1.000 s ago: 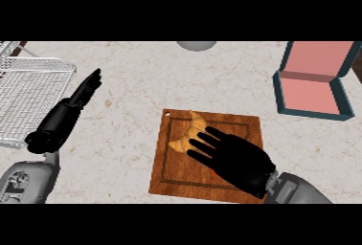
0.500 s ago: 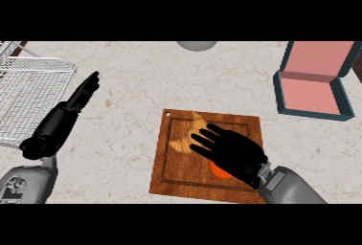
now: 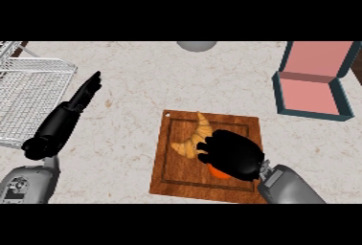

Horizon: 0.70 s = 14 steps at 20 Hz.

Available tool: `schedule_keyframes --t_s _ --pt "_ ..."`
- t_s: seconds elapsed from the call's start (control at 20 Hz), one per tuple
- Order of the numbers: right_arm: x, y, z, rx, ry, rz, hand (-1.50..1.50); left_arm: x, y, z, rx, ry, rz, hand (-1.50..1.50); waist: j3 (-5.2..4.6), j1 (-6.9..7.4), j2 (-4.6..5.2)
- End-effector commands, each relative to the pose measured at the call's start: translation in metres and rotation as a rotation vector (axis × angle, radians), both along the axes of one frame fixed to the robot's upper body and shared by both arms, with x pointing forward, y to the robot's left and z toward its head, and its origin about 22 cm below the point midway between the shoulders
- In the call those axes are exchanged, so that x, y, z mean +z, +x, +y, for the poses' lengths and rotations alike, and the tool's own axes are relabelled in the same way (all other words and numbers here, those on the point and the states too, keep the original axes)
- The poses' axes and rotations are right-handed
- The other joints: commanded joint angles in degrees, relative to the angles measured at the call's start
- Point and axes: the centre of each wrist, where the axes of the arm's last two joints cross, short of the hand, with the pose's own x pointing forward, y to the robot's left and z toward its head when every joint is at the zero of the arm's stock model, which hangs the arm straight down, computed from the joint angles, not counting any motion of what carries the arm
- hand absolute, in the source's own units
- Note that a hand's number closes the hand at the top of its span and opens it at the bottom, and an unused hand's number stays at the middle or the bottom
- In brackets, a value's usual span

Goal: Pick the squash from the cutting board and place it in the cardboard box

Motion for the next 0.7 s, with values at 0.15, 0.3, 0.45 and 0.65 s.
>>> schedule_keyframes --t_s 0.15,0.3,0.45,0.65 --pt "-0.009 -0.026 0.008 0.092 0.112 -0.064 1.5 -0.008 0.001 0.01 0.0 -0.001 -0.012 0.0 0.05 -0.31 0.32" --pt "-0.006 0.003 -0.027 0.087 0.209 0.005 1.5 0.004 0.001 0.0 0.005 -0.01 -0.006 0.0 0.08 -0.07 0.4" --pt "0.006 -0.018 -0.059 0.106 0.261 0.125 1.5 0.003 -0.001 -0.001 0.026 -0.003 -0.016 0.0 0.07 -0.65 0.23" --pt "0.028 -0.03 -0.089 0.126 0.367 0.104 1.5 0.006 -0.001 0.005 0.015 -0.005 0.003 0.0 0.07 -0.56 0.21"
